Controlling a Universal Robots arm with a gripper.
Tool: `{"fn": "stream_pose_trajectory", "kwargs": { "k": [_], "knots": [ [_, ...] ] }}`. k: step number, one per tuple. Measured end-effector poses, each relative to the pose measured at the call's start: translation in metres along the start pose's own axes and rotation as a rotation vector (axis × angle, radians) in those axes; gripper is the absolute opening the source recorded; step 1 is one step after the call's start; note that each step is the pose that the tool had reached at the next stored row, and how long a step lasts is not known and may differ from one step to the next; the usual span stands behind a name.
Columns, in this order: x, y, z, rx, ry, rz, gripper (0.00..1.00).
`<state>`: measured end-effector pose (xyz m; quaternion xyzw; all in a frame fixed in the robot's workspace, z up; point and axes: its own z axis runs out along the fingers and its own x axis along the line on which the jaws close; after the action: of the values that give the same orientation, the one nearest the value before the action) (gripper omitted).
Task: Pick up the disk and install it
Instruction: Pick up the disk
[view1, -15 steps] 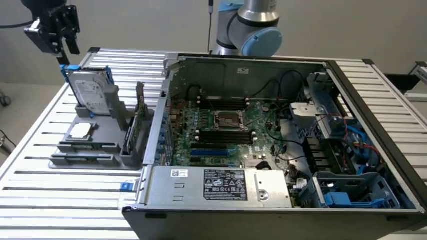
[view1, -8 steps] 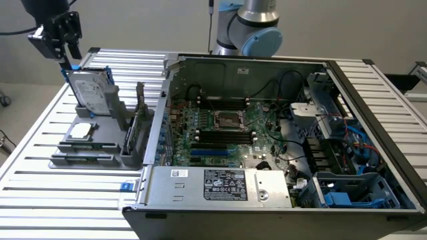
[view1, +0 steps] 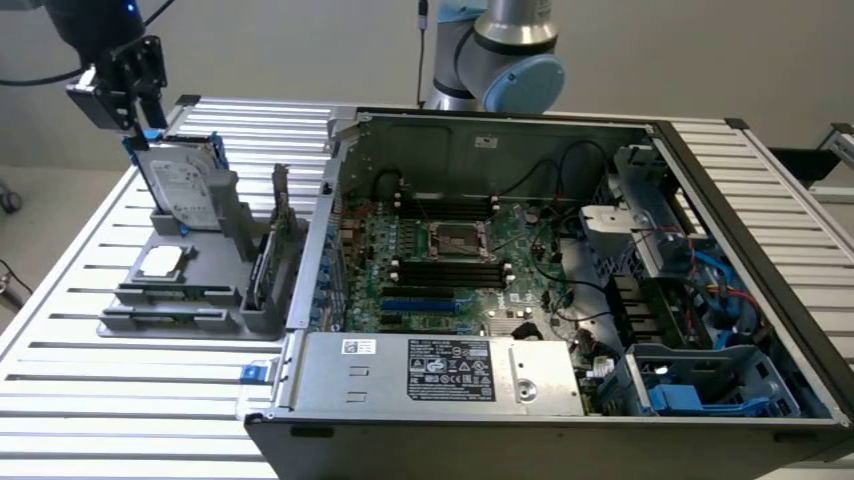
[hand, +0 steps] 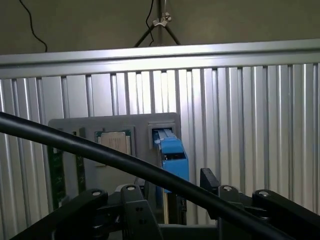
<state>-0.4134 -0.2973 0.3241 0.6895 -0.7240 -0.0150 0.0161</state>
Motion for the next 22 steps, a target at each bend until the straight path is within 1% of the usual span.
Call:
{"fn": "stream_pose_trajectory", "kwargs": {
  "k": [2,6,8,12,14,19,22],
  "knots": [
    [0.0,0.0008,0.0036,0.0,0.0006,-0.014,0.54],
    [0.0,0.0067,0.0111,0.0002,0.0015,-0.035,0.54],
    [0.0,0.0074,0.0148,0.0005,0.002,-0.048,0.54],
    [0.0,0.0072,0.0203,0.0044,0.0033,-0.074,0.54],
    [0.0,0.0071,0.0227,0.0077,0.0039,-0.085,0.54],
    [0.0,0.0068,0.0299,0.0214,0.0041,-0.092,0.54],
    [0.0,0.0078,0.0354,0.0266,0.0041,-0.092,0.54]
  ]
}}
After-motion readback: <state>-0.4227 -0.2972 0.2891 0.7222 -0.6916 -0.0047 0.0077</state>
